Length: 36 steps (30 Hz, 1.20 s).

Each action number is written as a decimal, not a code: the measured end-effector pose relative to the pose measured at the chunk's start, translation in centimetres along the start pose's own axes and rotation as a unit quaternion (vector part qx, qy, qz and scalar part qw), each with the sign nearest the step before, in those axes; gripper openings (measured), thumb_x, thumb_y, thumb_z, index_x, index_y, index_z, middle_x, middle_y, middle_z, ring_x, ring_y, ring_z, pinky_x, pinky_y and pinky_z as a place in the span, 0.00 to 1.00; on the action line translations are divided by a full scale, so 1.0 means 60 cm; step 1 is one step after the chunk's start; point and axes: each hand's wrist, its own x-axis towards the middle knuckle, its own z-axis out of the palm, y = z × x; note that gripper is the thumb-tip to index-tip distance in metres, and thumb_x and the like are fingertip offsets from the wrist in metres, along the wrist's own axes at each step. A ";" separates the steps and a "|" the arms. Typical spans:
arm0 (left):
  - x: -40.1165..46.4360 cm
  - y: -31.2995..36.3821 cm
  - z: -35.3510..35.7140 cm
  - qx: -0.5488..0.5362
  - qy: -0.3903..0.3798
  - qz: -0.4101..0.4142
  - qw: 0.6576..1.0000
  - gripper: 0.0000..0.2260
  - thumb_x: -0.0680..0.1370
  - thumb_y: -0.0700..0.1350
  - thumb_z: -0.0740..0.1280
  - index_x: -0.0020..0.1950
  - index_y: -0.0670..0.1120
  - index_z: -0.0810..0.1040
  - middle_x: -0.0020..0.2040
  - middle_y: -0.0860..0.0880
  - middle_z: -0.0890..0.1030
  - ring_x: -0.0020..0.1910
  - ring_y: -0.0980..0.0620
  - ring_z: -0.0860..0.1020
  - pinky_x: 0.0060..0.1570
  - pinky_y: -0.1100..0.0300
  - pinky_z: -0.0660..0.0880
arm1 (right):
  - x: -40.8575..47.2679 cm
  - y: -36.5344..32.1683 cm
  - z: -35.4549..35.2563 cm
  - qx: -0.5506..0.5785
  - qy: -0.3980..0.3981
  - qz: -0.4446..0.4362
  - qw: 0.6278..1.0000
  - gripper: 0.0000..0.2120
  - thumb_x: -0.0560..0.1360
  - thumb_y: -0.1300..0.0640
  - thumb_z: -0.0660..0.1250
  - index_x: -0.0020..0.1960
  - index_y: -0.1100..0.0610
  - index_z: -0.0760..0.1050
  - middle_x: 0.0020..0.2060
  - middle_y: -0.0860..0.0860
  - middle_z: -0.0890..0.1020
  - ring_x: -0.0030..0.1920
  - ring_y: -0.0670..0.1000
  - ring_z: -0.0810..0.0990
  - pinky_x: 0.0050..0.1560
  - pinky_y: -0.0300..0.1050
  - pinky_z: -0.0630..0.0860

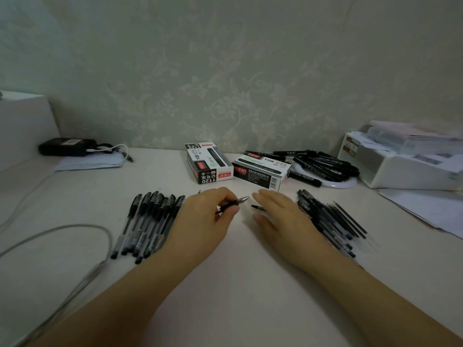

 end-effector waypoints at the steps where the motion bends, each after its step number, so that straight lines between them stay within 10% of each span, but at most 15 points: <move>1: 0.000 0.000 0.000 0.002 -0.003 -0.002 1.000 0.03 0.76 0.45 0.70 0.48 0.51 0.81 0.41 0.59 0.80 0.43 0.71 0.73 0.43 0.79 0.68 | -0.001 0.001 0.002 -0.024 -0.029 -0.003 0.999 0.22 0.82 0.49 0.60 0.73 0.55 0.69 0.73 0.52 0.70 0.73 0.53 0.66 0.74 0.43 0.60; 5: -0.003 0.000 0.003 0.003 -0.019 0.000 1.000 0.03 0.76 0.45 0.70 0.48 0.51 0.81 0.40 0.59 0.80 0.42 0.71 0.73 0.43 0.79 0.67 | 0.002 -0.001 0.005 -0.019 -0.068 -0.028 0.997 0.12 0.83 0.56 0.58 0.59 0.59 0.77 0.56 0.51 0.79 0.56 0.54 0.76 0.59 0.52 0.72; 9: -0.002 -0.002 0.003 0.004 -0.025 -0.002 1.000 0.02 0.75 0.45 0.71 0.47 0.51 0.81 0.37 0.63 0.77 0.43 0.72 0.73 0.42 0.80 0.66 | 0.004 0.003 0.000 -0.021 -0.063 -0.028 0.997 0.19 0.80 0.65 0.59 0.68 0.55 0.76 0.66 0.48 0.78 0.65 0.51 0.75 0.66 0.43 0.69; 18: -0.003 -0.008 0.001 0.019 -0.076 -0.030 0.996 0.03 0.77 0.49 0.68 0.49 0.55 0.81 0.40 0.60 0.80 0.42 0.64 0.76 0.40 0.73 0.71 | -0.003 -0.004 -0.010 0.071 -0.003 0.027 0.997 0.16 0.79 0.64 0.63 0.64 0.50 0.74 0.50 0.44 0.80 0.52 0.48 0.77 0.55 0.49 0.75; 36: -0.003 -0.007 -0.003 0.020 -0.116 -0.021 0.993 0.07 0.78 0.49 0.67 0.53 0.54 0.83 0.45 0.57 0.82 0.42 0.61 0.78 0.44 0.72 0.72 | -0.004 -0.005 -0.013 0.115 0.059 -0.055 0.990 0.08 0.79 0.60 0.67 0.56 0.52 0.81 0.49 0.43 0.80 0.49 0.42 0.77 0.51 0.40 0.76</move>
